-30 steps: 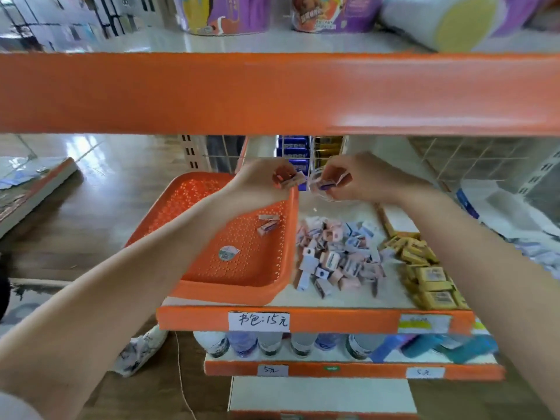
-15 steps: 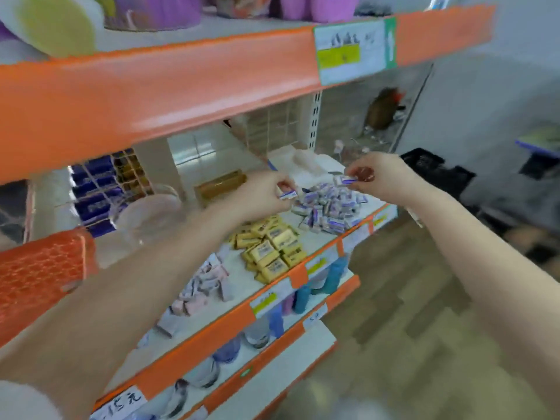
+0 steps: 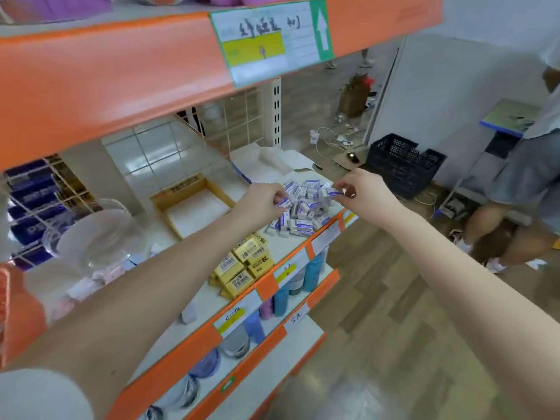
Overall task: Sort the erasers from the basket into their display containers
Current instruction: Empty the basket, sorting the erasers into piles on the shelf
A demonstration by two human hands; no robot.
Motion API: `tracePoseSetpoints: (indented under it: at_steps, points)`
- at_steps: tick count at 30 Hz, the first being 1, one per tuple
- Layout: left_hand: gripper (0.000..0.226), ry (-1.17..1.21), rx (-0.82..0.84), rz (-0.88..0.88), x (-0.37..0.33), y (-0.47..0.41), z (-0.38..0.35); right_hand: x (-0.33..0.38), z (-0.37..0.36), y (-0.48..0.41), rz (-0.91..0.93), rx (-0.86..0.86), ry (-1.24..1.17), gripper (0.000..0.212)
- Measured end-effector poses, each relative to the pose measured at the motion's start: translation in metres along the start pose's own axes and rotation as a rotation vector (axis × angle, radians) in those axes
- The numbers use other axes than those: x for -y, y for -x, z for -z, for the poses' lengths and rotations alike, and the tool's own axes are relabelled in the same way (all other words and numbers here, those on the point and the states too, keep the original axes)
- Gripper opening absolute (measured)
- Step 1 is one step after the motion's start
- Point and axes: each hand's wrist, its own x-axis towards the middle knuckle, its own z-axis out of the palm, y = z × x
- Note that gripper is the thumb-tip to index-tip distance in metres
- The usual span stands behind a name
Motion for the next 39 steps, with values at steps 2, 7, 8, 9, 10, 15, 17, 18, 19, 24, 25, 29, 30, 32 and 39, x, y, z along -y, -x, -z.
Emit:
tracePoseSetpoints:
  at_steps: [2, 7, 8, 9, 10, 15, 17, 18, 19, 24, 25, 29, 30, 32, 39]
  points:
    - [0.031, 0.009, -0.003, -0.015, 0.001, 0.003, 0.005, 0.006, -0.004, -0.008, 0.018, -0.014, -0.008, 0.024]
    - [0.037, -0.029, -0.074, 0.009, 0.009, 0.018, 0.025, 0.020, -0.021, -0.026, 0.067, 0.062, 0.053, 0.026]
    - [0.037, -0.037, -0.092, 0.014, 0.013, 0.023, 0.031, 0.022, -0.023, -0.028, 0.066, 0.082, 0.067, 0.027]
    - [0.038, -0.042, -0.104, 0.023, 0.017, 0.028, 0.037, 0.025, -0.023, -0.031, 0.058, 0.091, 0.069, 0.029]
    - [0.038, -0.047, -0.120, 0.032, 0.021, 0.034, 0.045, 0.027, -0.022, -0.035, 0.051, 0.096, 0.068, 0.032]
    - [0.033, -0.023, -0.238, 0.160, 0.044, 0.070, 0.085, 0.065, -0.002, -0.059, 0.118, 0.165, 0.144, 0.034]
    - [0.034, -0.005, -0.268, 0.228, 0.053, 0.089, 0.100, 0.095, 0.000, -0.065, 0.195, 0.144, 0.080, 0.031]
    - [0.034, 0.019, -0.283, 0.258, 0.059, 0.101, 0.107, 0.112, -0.002, -0.066, 0.243, 0.137, 0.026, 0.030]
    - [0.035, 0.050, -0.305, 0.287, 0.065, 0.114, 0.113, 0.132, -0.007, -0.066, 0.293, 0.138, -0.026, 0.028]
    - [0.038, -0.004, -0.470, 0.439, 0.105, 0.190, 0.148, 0.245, -0.044, -0.052, 0.524, 0.309, -0.218, 0.023]
    - [0.037, -0.017, -0.497, 0.481, 0.113, 0.207, 0.155, 0.266, -0.051, -0.046, 0.579, 0.330, -0.231, 0.024]
    - [0.032, -0.042, -0.573, 0.656, 0.141, 0.277, 0.171, 0.335, -0.077, -0.024, 0.806, 0.417, -0.322, 0.026]
    - [0.031, -0.043, -0.573, 0.710, 0.148, 0.293, 0.172, 0.350, -0.083, -0.020, 0.849, 0.429, -0.349, 0.025]
    - [0.029, -0.053, -0.545, 0.789, 0.160, 0.321, 0.170, 0.377, -0.092, -0.010, 0.934, 0.445, -0.360, 0.024]
    - [0.038, -0.098, -0.243, 0.918, 0.180, 0.372, 0.149, 0.443, -0.131, 0.010, 1.128, 0.569, -0.139, 0.027]
